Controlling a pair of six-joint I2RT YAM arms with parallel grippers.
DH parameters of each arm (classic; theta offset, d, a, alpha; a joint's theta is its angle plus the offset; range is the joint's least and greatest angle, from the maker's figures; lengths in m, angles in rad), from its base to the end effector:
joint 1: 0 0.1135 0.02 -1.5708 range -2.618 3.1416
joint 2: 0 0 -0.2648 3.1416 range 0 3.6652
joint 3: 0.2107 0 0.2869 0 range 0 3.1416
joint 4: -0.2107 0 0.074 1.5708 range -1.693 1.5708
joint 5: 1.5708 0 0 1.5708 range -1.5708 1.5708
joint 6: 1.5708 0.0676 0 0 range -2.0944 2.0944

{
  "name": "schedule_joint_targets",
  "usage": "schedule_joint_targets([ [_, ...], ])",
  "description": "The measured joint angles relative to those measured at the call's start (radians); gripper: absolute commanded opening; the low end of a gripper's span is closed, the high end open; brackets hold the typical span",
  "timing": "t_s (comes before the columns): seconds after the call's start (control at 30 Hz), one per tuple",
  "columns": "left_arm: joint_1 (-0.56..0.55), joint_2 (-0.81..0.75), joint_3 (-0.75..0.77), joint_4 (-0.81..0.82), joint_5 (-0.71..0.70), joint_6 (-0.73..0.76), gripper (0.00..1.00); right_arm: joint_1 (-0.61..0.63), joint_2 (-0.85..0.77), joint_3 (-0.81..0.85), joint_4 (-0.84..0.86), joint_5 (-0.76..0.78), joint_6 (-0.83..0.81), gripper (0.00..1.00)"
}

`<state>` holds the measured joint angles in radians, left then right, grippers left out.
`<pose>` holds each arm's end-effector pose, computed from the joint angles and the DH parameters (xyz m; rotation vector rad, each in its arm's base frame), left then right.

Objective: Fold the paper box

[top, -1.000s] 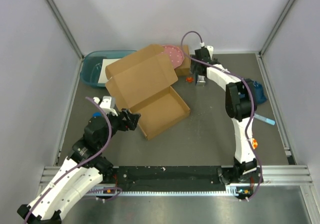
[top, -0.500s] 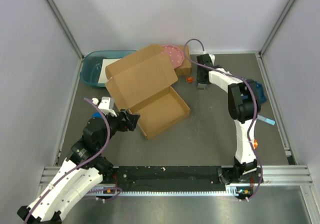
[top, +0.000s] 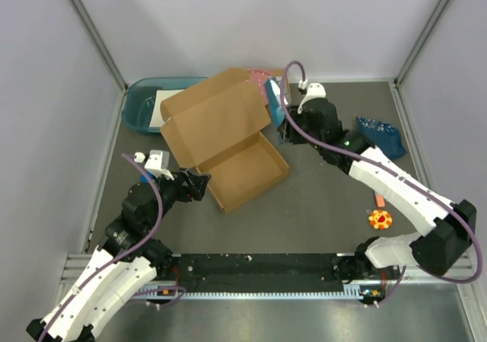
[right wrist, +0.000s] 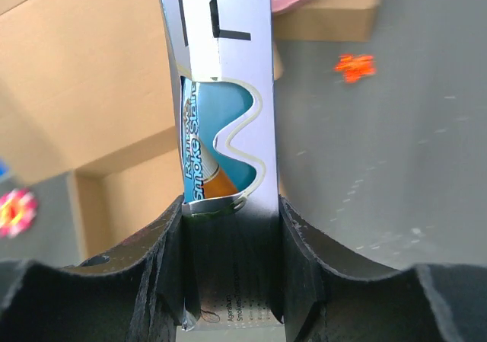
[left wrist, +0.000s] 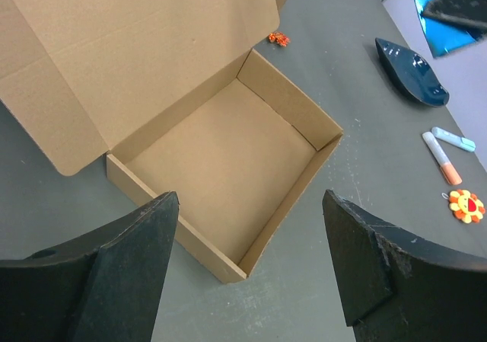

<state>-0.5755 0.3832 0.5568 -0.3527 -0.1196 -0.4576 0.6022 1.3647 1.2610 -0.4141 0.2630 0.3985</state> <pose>0.1548 -0.0908 0.2949 0.0161 1.7937 -0.6457 0.3166 0.1963 0.3344 -0.0524 2.0860 0.3387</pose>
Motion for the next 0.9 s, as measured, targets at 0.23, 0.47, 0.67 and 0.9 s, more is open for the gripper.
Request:
schedule_joint_targets([
  [0.23,0.0,0.003,0.0,-0.01,-0.003,-0.026,0.8,0.152,-0.038,-0.071,-0.031,-0.087,0.094,0.18],
  [0.47,0.0,0.016,0.0,-0.055,-0.011,-0.063,0.8,0.214,0.052,-0.117,-0.052,-0.093,0.336,0.05],
  [0.67,0.0,-0.024,0.0,-0.086,-0.055,-0.076,0.8,0.278,0.142,-0.047,-0.054,-0.084,0.528,0.0],
  [0.9,0.0,-0.056,0.0,-0.122,-0.081,-0.08,0.8,0.331,0.225,-0.03,-0.066,-0.08,0.674,0.05],
])
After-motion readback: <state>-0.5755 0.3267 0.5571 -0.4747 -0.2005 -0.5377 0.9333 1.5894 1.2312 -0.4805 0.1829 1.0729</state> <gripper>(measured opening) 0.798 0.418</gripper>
